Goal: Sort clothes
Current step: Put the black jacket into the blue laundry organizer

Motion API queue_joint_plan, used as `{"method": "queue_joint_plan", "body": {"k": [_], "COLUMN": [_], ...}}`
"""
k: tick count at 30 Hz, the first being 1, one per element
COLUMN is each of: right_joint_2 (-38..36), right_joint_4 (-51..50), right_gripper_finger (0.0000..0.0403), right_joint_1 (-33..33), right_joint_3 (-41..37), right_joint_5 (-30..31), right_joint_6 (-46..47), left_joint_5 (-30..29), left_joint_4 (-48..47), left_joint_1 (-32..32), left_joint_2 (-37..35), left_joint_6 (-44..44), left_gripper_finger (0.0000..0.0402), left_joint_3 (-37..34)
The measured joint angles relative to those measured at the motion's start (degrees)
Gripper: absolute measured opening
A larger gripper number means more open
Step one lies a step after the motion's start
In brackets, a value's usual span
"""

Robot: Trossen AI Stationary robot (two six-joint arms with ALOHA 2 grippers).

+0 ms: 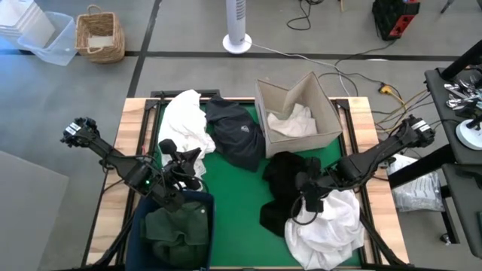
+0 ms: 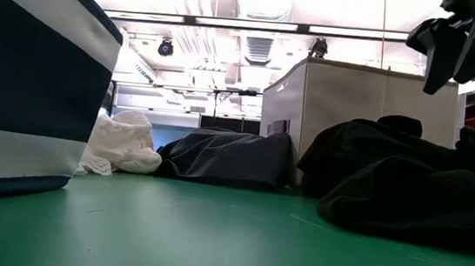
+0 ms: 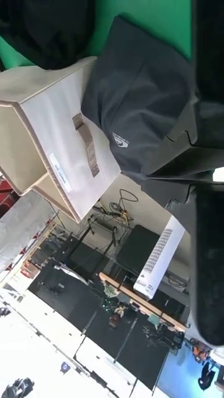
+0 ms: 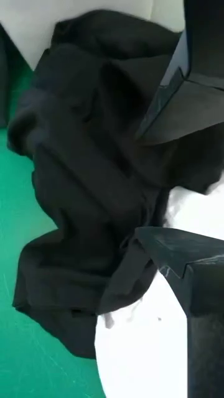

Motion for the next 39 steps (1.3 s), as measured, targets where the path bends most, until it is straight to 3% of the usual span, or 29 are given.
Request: {"method": "queue_joint_plan", "body": {"k": [21,39], "right_joint_2": [11.27,11.92], "right_joint_4": [1.56,6.95], "right_gripper_finger": [0.0219,0.0219], "right_joint_1": [-0.05,-1.31], "right_joint_3": [-0.02,-0.02], "right_joint_5": [5.89,8.86], "right_joint_6": [-3.7,-7.61], "left_joint_5": [0.07,0.25], "left_joint_4": [2.12,4.59], "left_joint_1": [0.26,0.23], "left_joint_2": [-0.02,-0.02], "left_joint_6": [0.15,0.15], "left_gripper_finger": [0.0,0.0], "left_joint_3": [0.0,0.0]}}
